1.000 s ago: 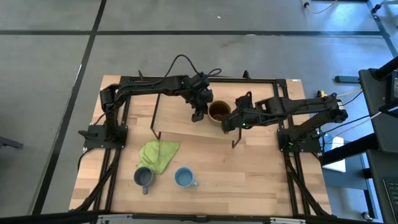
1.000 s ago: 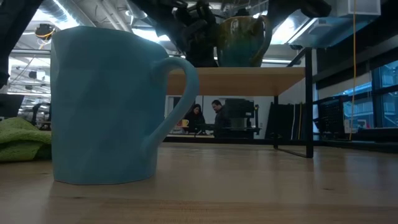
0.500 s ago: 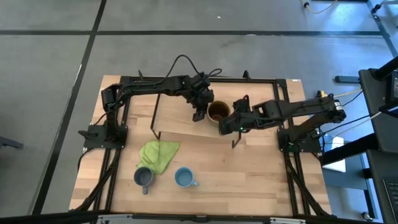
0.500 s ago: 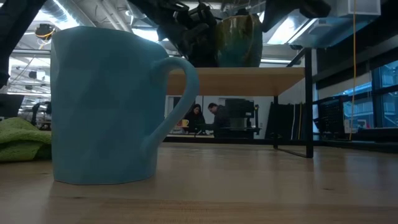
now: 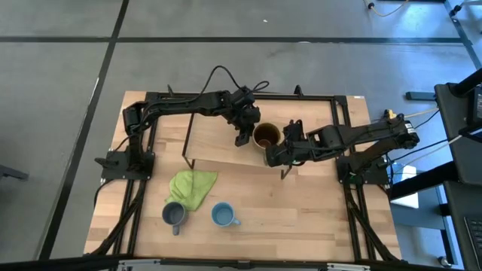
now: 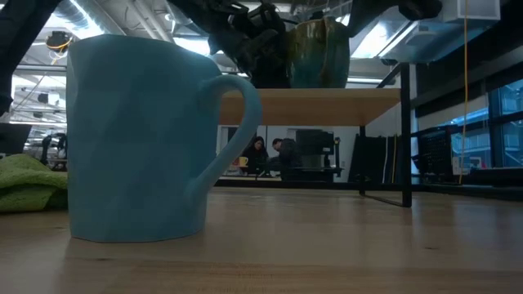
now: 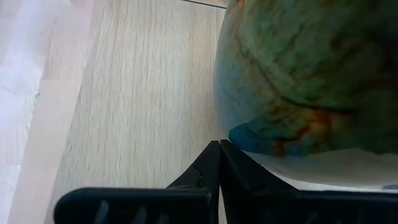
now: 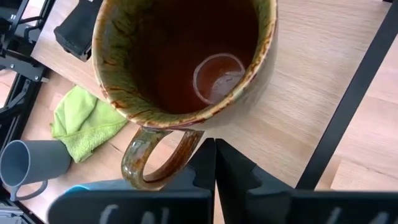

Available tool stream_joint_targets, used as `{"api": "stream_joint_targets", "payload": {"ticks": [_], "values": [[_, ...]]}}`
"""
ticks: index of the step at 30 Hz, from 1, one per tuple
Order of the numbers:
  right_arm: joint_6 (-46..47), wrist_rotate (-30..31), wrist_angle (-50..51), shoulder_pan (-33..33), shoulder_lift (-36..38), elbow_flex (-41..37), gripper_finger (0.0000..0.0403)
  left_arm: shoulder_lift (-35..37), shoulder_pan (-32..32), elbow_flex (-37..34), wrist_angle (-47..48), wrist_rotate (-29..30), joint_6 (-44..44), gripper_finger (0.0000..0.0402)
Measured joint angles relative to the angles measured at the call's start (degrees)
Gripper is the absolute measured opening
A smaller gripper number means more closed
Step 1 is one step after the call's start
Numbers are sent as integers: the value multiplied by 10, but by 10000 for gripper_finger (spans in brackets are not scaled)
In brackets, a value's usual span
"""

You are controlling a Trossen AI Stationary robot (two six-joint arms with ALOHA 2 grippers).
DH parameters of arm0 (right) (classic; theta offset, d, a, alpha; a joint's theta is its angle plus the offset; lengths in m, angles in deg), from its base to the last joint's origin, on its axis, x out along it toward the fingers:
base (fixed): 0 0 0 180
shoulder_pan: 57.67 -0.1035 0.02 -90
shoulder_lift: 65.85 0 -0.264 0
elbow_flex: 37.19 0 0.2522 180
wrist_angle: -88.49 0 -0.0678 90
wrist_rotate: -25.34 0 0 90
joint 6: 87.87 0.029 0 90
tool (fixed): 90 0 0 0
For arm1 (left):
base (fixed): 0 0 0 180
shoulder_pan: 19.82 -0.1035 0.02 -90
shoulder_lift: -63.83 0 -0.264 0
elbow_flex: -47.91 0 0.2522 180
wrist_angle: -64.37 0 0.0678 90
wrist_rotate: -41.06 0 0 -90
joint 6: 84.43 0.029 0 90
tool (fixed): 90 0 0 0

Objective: Stack small to large cups/mugs on shelf
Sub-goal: Put the brown mug on the shelf

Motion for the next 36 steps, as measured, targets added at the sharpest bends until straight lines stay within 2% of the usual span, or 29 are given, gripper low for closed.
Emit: {"api": "stream_joint_targets", "payload": {"ticks": [13,21,28,36], "values": [[0,0,-1,0,0,0,10,0,-20,0,4,19,15,0],[-1,5,31,-8,0,0,10,3,-49,0,49,-7,7,0],[1,21,79,-7,0,0,10,11,-22,0,65,-11,1,0],[-2,64,86,-7,0,0,10,13,-4,1,90,17,13,0]]}}
